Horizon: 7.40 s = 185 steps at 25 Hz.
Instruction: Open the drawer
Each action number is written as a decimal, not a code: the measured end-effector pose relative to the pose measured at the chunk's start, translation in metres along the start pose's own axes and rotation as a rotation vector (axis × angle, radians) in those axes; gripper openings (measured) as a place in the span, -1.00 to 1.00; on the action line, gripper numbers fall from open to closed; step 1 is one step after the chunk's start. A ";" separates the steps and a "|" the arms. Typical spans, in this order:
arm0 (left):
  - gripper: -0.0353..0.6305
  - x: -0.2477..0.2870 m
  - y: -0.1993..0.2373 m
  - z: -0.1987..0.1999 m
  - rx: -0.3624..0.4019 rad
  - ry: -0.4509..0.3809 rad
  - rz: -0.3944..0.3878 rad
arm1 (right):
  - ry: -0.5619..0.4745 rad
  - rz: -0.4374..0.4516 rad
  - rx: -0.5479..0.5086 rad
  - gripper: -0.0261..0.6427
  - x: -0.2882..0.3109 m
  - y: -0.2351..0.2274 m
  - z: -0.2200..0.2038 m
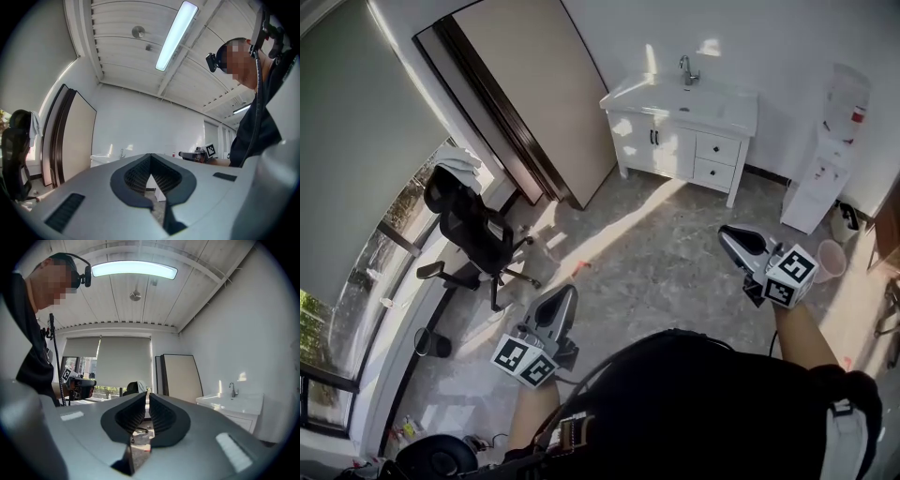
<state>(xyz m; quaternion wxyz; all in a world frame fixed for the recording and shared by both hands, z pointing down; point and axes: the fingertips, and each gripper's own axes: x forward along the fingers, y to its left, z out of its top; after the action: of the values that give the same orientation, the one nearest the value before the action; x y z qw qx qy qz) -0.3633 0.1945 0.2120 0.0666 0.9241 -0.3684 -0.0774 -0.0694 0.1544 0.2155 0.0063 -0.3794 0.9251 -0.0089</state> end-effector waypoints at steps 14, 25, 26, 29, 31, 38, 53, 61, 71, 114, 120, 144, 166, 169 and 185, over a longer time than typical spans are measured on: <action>-0.89 0.012 0.111 -0.002 -0.024 0.013 0.103 | 0.020 0.082 0.026 -0.90 0.128 -0.037 -0.013; -0.89 0.150 0.140 0.013 0.011 -0.017 0.178 | 0.002 0.199 0.025 -0.90 0.192 -0.183 0.000; -0.89 0.164 0.142 0.015 0.011 -0.024 0.183 | -0.001 0.207 0.022 -0.90 0.196 -0.197 0.003; -0.89 0.206 0.144 0.013 0.013 -0.029 0.194 | -0.006 0.225 0.014 -0.90 0.202 -0.240 0.006; -0.89 0.230 0.147 0.011 0.016 -0.026 0.198 | -0.005 0.232 0.007 -0.90 0.206 -0.264 0.006; -0.89 0.292 0.164 0.006 0.014 0.004 0.160 | 0.002 0.214 0.022 -0.90 0.218 -0.315 -0.003; -0.89 0.341 0.321 0.027 -0.020 -0.009 -0.036 | 0.027 0.004 0.006 -0.90 0.320 -0.347 -0.001; -0.89 0.332 0.444 0.073 0.006 -0.003 -0.091 | 0.003 -0.051 -0.002 -0.90 0.440 -0.329 0.018; -0.89 0.319 0.566 0.080 -0.022 0.007 -0.064 | 0.039 -0.057 0.008 -0.90 0.557 -0.326 0.006; -0.89 0.769 0.684 0.050 -0.028 0.076 -0.156 | 0.042 -0.111 0.064 -0.90 0.663 -0.769 -0.015; -0.89 0.830 0.747 0.055 -0.062 0.088 -0.298 | 0.051 -0.273 0.069 -0.90 0.693 -0.805 -0.011; -0.89 0.959 0.927 0.073 -0.104 0.140 -0.579 | 0.084 -0.549 0.051 -0.90 0.835 -0.870 -0.002; -0.89 1.165 0.840 0.035 -0.035 0.195 -0.458 | 0.087 -0.376 -0.005 -0.90 0.783 -1.094 -0.001; -0.89 1.187 0.823 0.026 -0.023 0.213 -0.481 | 0.082 -0.391 0.007 -0.90 0.767 -1.113 -0.009; -0.89 1.300 0.807 -0.015 -0.081 0.275 -0.838 | 0.117 -0.761 0.055 -0.90 0.707 -1.150 -0.025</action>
<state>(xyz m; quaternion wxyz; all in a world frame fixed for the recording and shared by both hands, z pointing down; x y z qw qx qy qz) 0.0306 -1.2837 0.2502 0.1138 0.9920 0.0539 0.0114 0.2346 -1.1604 0.2612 -0.0400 -0.6942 0.7164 -0.0568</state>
